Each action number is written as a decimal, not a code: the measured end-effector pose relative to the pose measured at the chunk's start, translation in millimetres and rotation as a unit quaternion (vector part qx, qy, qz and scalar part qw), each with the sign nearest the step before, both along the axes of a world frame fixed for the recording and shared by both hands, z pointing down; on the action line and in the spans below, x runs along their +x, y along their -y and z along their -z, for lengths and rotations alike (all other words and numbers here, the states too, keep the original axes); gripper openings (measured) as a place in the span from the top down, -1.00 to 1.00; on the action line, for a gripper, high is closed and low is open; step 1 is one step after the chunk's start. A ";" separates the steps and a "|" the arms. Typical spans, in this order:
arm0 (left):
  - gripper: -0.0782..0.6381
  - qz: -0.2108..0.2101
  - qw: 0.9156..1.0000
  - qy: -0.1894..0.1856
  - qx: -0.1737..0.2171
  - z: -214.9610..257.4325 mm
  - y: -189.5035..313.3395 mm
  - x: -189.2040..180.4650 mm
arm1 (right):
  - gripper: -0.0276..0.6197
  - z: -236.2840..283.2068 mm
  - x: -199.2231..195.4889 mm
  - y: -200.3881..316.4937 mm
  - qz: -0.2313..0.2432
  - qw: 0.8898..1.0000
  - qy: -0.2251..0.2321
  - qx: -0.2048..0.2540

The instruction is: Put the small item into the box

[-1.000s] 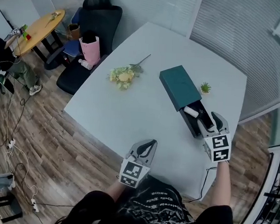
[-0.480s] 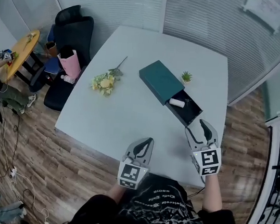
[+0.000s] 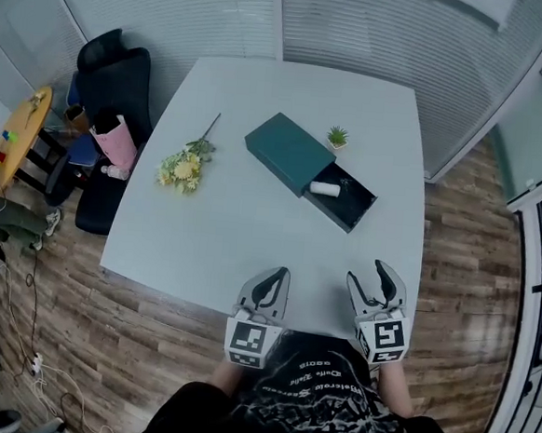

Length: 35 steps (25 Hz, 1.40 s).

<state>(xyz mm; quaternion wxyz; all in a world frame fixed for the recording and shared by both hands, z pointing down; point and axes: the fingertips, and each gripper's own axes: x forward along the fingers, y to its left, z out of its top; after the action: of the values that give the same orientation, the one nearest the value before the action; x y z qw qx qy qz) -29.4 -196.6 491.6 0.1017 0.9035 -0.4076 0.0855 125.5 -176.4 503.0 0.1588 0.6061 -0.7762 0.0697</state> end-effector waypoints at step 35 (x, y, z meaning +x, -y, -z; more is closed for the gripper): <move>0.73 0.017 1.000 0.024 0.008 -6.1 19.8 4.8 | 0.89 1.2 53.3 -6.8 -0.094 0.995 0.000 0.018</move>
<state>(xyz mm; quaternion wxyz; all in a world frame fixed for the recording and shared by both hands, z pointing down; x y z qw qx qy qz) -24.6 -216.4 497.7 0.0863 0.8950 -0.4257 0.1018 178.8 -169.6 501.8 0.1404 0.6793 -0.7169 0.0701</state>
